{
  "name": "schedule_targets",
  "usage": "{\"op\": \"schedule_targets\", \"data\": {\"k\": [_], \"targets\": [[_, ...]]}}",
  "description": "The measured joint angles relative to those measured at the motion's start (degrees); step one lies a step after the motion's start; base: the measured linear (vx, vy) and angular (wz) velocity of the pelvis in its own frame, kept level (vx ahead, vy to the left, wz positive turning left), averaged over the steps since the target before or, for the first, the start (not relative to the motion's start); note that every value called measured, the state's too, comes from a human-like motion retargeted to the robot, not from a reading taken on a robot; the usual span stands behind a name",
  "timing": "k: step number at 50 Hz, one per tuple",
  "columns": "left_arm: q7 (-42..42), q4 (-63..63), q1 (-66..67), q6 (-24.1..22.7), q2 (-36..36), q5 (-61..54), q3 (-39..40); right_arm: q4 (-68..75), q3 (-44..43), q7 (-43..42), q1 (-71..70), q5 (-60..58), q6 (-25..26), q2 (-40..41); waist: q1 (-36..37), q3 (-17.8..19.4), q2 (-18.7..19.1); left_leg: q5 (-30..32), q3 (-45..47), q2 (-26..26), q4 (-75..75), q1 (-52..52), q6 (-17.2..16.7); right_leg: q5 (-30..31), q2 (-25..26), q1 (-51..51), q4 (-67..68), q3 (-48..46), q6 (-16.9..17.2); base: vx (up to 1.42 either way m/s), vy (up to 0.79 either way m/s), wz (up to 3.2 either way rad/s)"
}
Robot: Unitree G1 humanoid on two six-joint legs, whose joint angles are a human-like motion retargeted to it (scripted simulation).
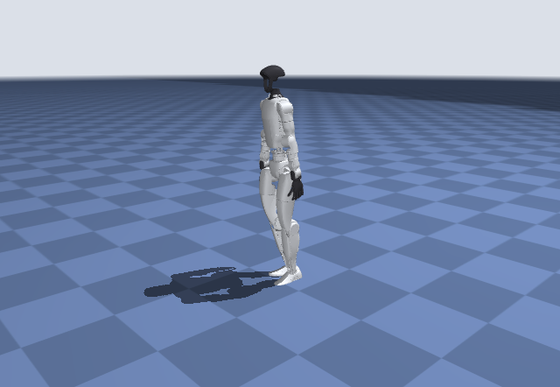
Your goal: In place motions
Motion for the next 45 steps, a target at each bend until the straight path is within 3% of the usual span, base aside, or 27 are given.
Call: {"op": "schedule_targets", "data": {"k": [10,15,21,23,25,28,33,35,38,45], "targets": [[-0.28,-1.43,-1.04,-0.86,-1.02,0.42,-2.04,0.78,-0.86,0.3,0.72,-1.56,0.32,-0.63,0.92,-0.46,-1.38,-4.67,2.91,-0.14,10.56,-2.53,0.49,0.56,-2.46,-1.45,2.11,3.73,1.26,-0.08,0.05,-0.34],[0.09,-0.44,-0.7,-1.1,-1.79,0.29,-1.88,0.28,-1.96,0.15,0.59,-1.84,-0.05,-1.41,1.0,-0.26,-1.81,-3.44,-5.43,-3.39,14.29,-3.73,2.42,2.59,-4.11,-2.42,2.77,9.19,1.37,-0.06,0.14,-1.08],[0.87,1.53,0.12,-1.45,-2.15,0.54,-1.99,-0.59,-2.75,0.48,-0.07,-2.05,-0.42,-2.32,2.57,0.38,0.33,-2.24,-20.87,-5.55,11.04,-2.15,-0.83,5.82,-2.58,-4.88,4.36,18.39,1.34,-0.09,0.15,-1.84],[0.96,1.85,0.36,-1.47,-2.0,0.66,-2.0,-1.03,-2.63,0.63,-0.46,-2.04,-0.6,-2.47,2.64,0.59,1.47,-2.89,-18.2,-4.3,9.57,-1.71,-1.02,6.88,-1.2,-5.87,5.01,21.64,1.35,-0.12,0.12,-2.05],[1.1,2.26,0.57,-1.38,-1.49,0.92,-2.53,-1.89,-2.64,0.95,-0.54,-1.86,-0.93,-2.48,1.84,0.56,2.82,-4.22,-12.21,-2.83,7.69,-1.69,0.99,8.29,0.53,-7.19,5.63,25.37,1.45,-0.13,0.1,-2.03],[0.95,2.91,0.04,-0.96,-0.14,1.68,-3.71,-2.83,-2.91,1.19,-0.29,-1.04,-1.44,-2.53,-3.51,0.25,5.91,-3.92,-10.38,-0.94,4.31,-0.87,1.32,10.18,2.94,-9.34,5.98,26.16,1.25,-0.17,0.13,-1.04],[0.54,2.61,-2.76,-1.04,3.21,2.91,-4.86,-2.22,-3.39,-1.0,-0.32,2.37,-2.08,-2.96,-6.21,2.7,7.68,-4.32,-1.35,1.84,1.85,-0.04,1.35,12.21,5.22,-11.6,6.13,30.07,0.11,-0.24,0.22,-1.71],[-0.15,2.03,-3.21,-1.08,4.62,3.16,-4.7,-0.78,-3.49,-2.56,0.09,3.22,-2.32,-3.42,-5.96,2.77,8.56,-4.96,3.22,3.04,1.27,0.11,1.63,10.8,5.39,-12.73,6.86,27.68,-2.7,-0.14,0.28,-2.13],[-0.44,1.54,-3.53,-0.67,6.14,2.92,-3.37,2.62,-4.03,-4.63,0.67,3.31,-1.71,-4.28,-5.08,2.33,9.99,-5.8,9.99,5.12,0.57,0.31,1.42,6.85,0.4,-13.16,7.1,10.74,-8.44,-0.15,0.33,-2.22],[0.61,0.84,-2.6,-1.2,6.63,-1.21,1.17,9.19,-4.68,-7.94,1.07,4.26,0.01,-6.83,0.14,1.12,11.85,-7.94,30.19,8.59,-2.91,3.71,-0.42,-2.24,-7.57,-9.81,9.0,-20.07,-8.56,-0.15,0.3,-2.67]]}}
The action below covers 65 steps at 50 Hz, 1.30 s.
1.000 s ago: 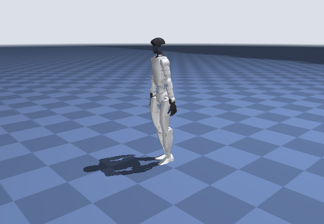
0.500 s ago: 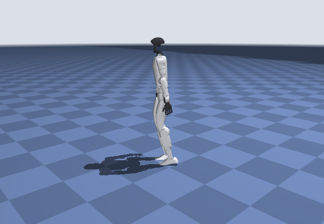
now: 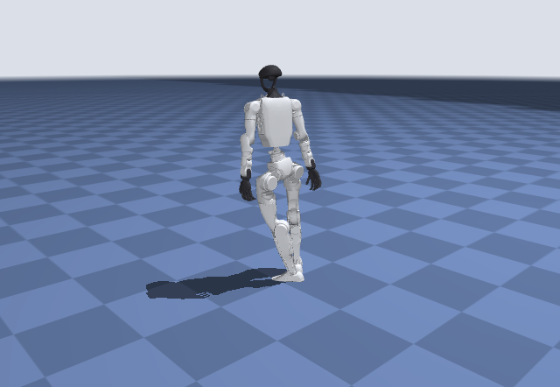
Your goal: In place motions
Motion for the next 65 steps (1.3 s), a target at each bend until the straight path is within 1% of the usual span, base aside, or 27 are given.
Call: {"op": "schedule_targets", "data": {"k": [3,5,7,8,10,12,14,20,23,29,33,35,38,40,42,43,45,47,48,51,54,57,60,61,62,63,65], "targets": [[-0.48,-0.03,1.1,-0.14,-0.28,-0.82,1.17,0.02,-0.1,-1.22,-0.42,-0.35,0.15,-0.29,0.53,-0.99,0.83,-1.15,8.18,1.27,-0.81,0.93,-1.57,-1.63,-1.82,2.82,1.66,-15.59,0.95,-0.25,0.27,-2.54],[-0.48,0.11,1.75,-0.14,-0.47,-0.99,1.31,-0.42,-0.49,-1.77,-0.89,-0.62,-0.08,-0.06,0.54,-1.7,0.77,-1.85,12.45,1.39,-1.15,1.32,-2.58,0.49,-2.4,4.12,2.67,-22.05,0.56,-0.24,0.22,-2.39],[-0.2,0.47,2.05,0.0,-0.74,-0.91,1.16,-1.13,-0.6,-1.62,-1.31,-0.25,-0.31,0.44,0.9,-2.05,-0.1,-2.5,15.88,0.42,-1.68,1.92,-3.16,4.01,-2.49,4.15,3.52,-20.11,1.54,-0.35,0.22,-2.31],[-0.1,0.64,2.11,0.09,-0.92,-0.84,1.06,-1.44,-0.56,-1.38,-1.51,0.06,-0.38,0.69,0.81,-2.17,-0.63,-2.79,17.12,-0.32,-1.92,2.19,-3.34,5.12,-2.33,4.01,3.46,-17.91,3.43,-0.4,0.21,-1.99],[-0.01,1.0,2.17,0.33,-1.41,-0.78,0.54,-2.08,-0.5,-0.62,-1.87,0.7,-0.45,1.44,-0.78,-2.58,-0.85,-3.27,19.04,-1.04,-2.36,2.59,-3.84,4.13,-0.3,3.19,1.14,-13.63,4.93,-0.31,0.16,-1.76],[-0.12,1.19,1.43,0.74,-1.87,-0.66,-0.18,-2.53,-0.64,0.41,-2.3,1.06,-0.28,2.17,-1.26,-3.34,-0.83,-3.47,21.82,-1.35,-2.76,2.52,-4.45,4.83,1.32,2.16,-0.94,-12.14,3.42,-0.39,0.15,-1.82],[-0.03,0.86,-0.06,0.98,-2.55,-0.67,-1.42,-3.13,-0.97,1.19,-2.69,1.55,-0.21,2.76,-1.42,-3.37,-0.47,-3.36,24.13,-1.07,-3.13,2.46,-5.07,5.21,2.22,0.5,-0.7,-7.53,3.43,-0.45,0.13,-1.4],[-3.24,-3.71,-5.47,0.78,-3.17,-1.07,-6.76,-4.05,0.19,1.74,-3.49,0.61,-0.28,3.3,-9.37,-1.21,2.67,-3.04,26.14,1.41,-2.89,2.67,-6.12,6.22,6.3,0.25,-4.44,-4.72,2.68,-0.32,0.07,-0.28],[-3.99,-6.87,-8.08,0.45,-3.02,0.44,-8.26,-2.59,0.76,1.44,-3.46,0.83,0.02,3.28,-11.38,-1.19,3.01,-2.54,26.5,2.34,-1.67,2.71,-6.45,6.32,7.07,-0.39,-5.2,-2.51,1.88,-0.19,0.05,-0.21],[-4.51,-12.98,-8.53,-1.13,-4.28,0.36,-11.5,-0.35,0.28,1.87,-2.18,0.03,1.27,3.35,-6.83,-3.75,0.65,-0.43,28.29,2.22,0.65,4.59,-7.62,6.12,6.8,-1.36,-4.78,3.12,0.62,-0.08,-0.01,-0.85],[-3.65,-12.53,-6.5,-1.75,-4.92,-0.66,-10.25,-2.5,0.52,2.75,-1.97,-2.56,0.97,3.86,-6.23,-4.67,-0.67,1.96,29.93,2.59,2.75,6.08,-7.75,5.9,6.91,-1.69,-4.73,7.37,0.22,-0.12,0.0,-0.96],[-3.31,-10.42,-5.48,-1.53,-4.9,-0.63,-8.64,-4.11,1.22,3.37,-2.16,-3.29,0.58,4.08,-7.27,-4.87,-1.35,3.63,30.43,3.09,4.59,6.9,-7.17,5.73,6.63,-1.61,-4.7,9.31,0.23,-0.14,0.01,-0.77],[-2.41,-6.09,-4.08,-0.95,-4.4,0.42,-5.83,-5.98,2.2,4.15,-2.71,-3.45,0.17,4.51,-9.23,-5.67,-3.7,6.61,30.31,4.11,10.14,7.33,-4.18,5.01,4.3,-1.87,-3.8,12.18,0.68,-0.13,0.0,-0.58],[-0.98,-3.13,-2.82,-0.5,-3.89,0.87,-4.25,-6.9,2.39,4.68,-3.36,-3.05,-0.04,4.88,-10.11,-6.71,-7.31,8.57,26.81,6.36,20.34,5.46,1.41,4.05,0.53,-2.29,-2.46,14.9,1.49,-0.12,-0.01,-0.63],[0.15,-1.35,-1.55,-0.24,-3.26,0.83,-3.21,-7.35,2.22,5.32,-3.98,-2.6,-0.07,5.2,-9.77,-7.25,-9.58,9.65,18.63,11.79,35.03,-0.28,8.09,3.38,-1.24,-2.75,-1.39,16.9,1.86,-0.08,-0.05,-0.83],[0.52,-0.8,-0.77,-0.09,-3.09,0.7,-2.67,-7.45,2.14,5.68,-4.18,-2.41,-0.05,5.26,-9.37,-7.24,-9.81,10.8,13.38,14.65,41.42,-3.57,10.95,3.24,-0.83,-2.7,-1.31,17.47,1.67,-0.05,-0.11,-1.19],[0.96,-0.12,0.91,0.22,-3.11,0.12,-1.09,-7.48,2.56,6.37,-4.5,-2.08,0.11,5.3,-6.98,-6.42,-9.98,13.28,2.95,18.5,50.1,-8.08,11.97,3.03,2.13,-1.67,-1.44,20.24,0.53,-0.06,-0.11,-1.61],[1.06,-0.2,1.64,0.24,-4.2,-0.86,0.69,-7.53,2.93,6.49,-5.39,-1.6,0.41,4.84,-5.81,-5.72,-11.02,12.02,-4.79,14.31,52.18,-13.3,11.47,4.73,0.88,-2.43,-1.87,22.47,0.54,-0.28,0.11,-1.38],[1.05,-0.39,2.02,0.17,-4.81,-1.51,1.64,-7.45,3.32,6.32,-5.91,-1.35,0.51,4.68,-4.91,-5.15,-11.64,11.08,-8.42,11.46,52.0,-15.03,10.3,5.31,0.77,-2.45,-2.01,24.16,0.34,-0.27,0.11,-1.51],[0.8,-1.1,2.94,-0.22,-6.2,-2.96,3.16,-7.43,4.24,5.78,-7.06,-0.9,0.52,4.22,-2.98,-3.22,-13.3,6.65,-12.62,6.31,48.01,-16.89,8.67,6.71,0.34,-1.96,-2.43,28.34,-0.24,-0.19,0.08,-1.47],[0.93,-1.23,3.3,-0.24,-6.8,-2.7,3.03,-7.74,4.52,5.98,-7.26,-1.3,0.35,3.8,-1.69,-1.98,-13.71,1.95,-16.02,1.71,38.34,-16.97,6.21,7.94,0.67,-1.43,-3.22,31.2,-0.74,-0.12,0.02,-1.14],[1.35,-0.91,3.34,-0.04,-6.93,-1.94,1.92,-7.65,4.39,6.03,-6.53,-1.99,0.25,3.56,0.45,-0.4,-12.46,1.57,-25.49,-3.97,24.23,-15.24,1.74,9.29,3.39,0.45,-4.81,33.67,-1.38,0.0,-0.01,-1.25],[1.56,-1.01,3.36,0.02,-6.79,-1.82,0.87,-6.25,4.52,5.86,-5.75,-2.13,0.59,3.48,2.74,1.68,-10.11,5.07,-28.98,-4.23,10.53,-10.33,-1.24,10.41,7.79,3.66,-6.42,35.81,-1.93,0.14,-0.01,-1.29],[1.48,-1.28,3.57,0.0,-6.78,-1.71,0.87,-5.47,4.66,5.89,-5.5,-2.36,0.82,3.44,3.09,1.63,-9.57,5.79,-28.76,-4.63,8.0,-8.79,-0.79,10.83,8.79,4.6,-7.17,36.92,-1.9,0.27,0.03,-0.98],[1.22,-1.58,3.83,0.03,-6.76,-1.55,1.02,-4.61,4.81,5.96,-5.31,-2.75,1.13,3.41,2.48,1.19,-8.78,6.52,-28.36,-4.27,6.13,-7.83,-1.06,11.2,9.65,5.25,-7.96,37.24,-1.85,0.34,0.08,-0.23],[0.62,-1.95,4.19,0.18,-6.72,-1.3,1.46,-3.6,5.0,6.11,-5.23,-3.48,1.59,3.38,-0.05,-0.01,-7.52,7.3,-27.6,-2.41,5.59,-7.99,-2.78,11.46,10.23,5.34,-8.86,35.98,-1.76,0.31,0.05,0.29],[-0.52,-2.86,4.49,0.68,-6.74,-0.51,2.74,-2.3,4.81,5.39,-4.48,-4.72,2.87,4.25,-3.35,-2.76,-6.62,8.71,-27.68,-1.72,3.47,-8.92,-3.22,11.85,10.06,4.55,-9.88,34.43,-1.4,0.21,-0.02,0.29]]}}
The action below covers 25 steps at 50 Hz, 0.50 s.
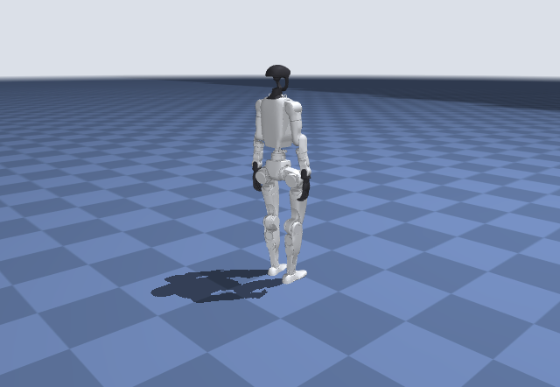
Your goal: In place motions
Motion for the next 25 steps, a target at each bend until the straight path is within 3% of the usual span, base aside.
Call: {"op": "schedule_targets", "data": {"k": [6,10,25], "targets": [[-0.06,-4.98,-1.51,-0.86,0.82,0.6,-2.36,3.8,-2.74,-0.93,1.98,7.95,-0.14,0.3,2.45,0.98,-1.44,1.0,3.08,-2.52,-5.33,5.72,1.62,0.2,-0.14,1.98,0.49,2.15,0.88,0.11,-0.03,-0.35],[0.03,-4.77,-2.47,-0.65,0.59,-0.45,-2.62,4.42,-2.97,0.36,2.36,5.52,2.01,0.5,2.0,-0.46,-1.26,0.79,3.37,-2.44,-4.97,5.09,1.94,0.63,-0.25,1.73,0.11,1.98,1.51,0.13,-0.04,-0.09],[-1.34,-0.06,-1.44,-0.46,0.4,1.16,-2.28,-3.67,0.85,2.24,0.89,0.91,-0.46,2.27,0.35,-1.2,-1.02,-0.68,5.1,-2.83,-5.02,5.7,2.7,0.96,-0.29,1.38,0.69,3.08,3.29,0.06,-0.01,-0.09]]}}
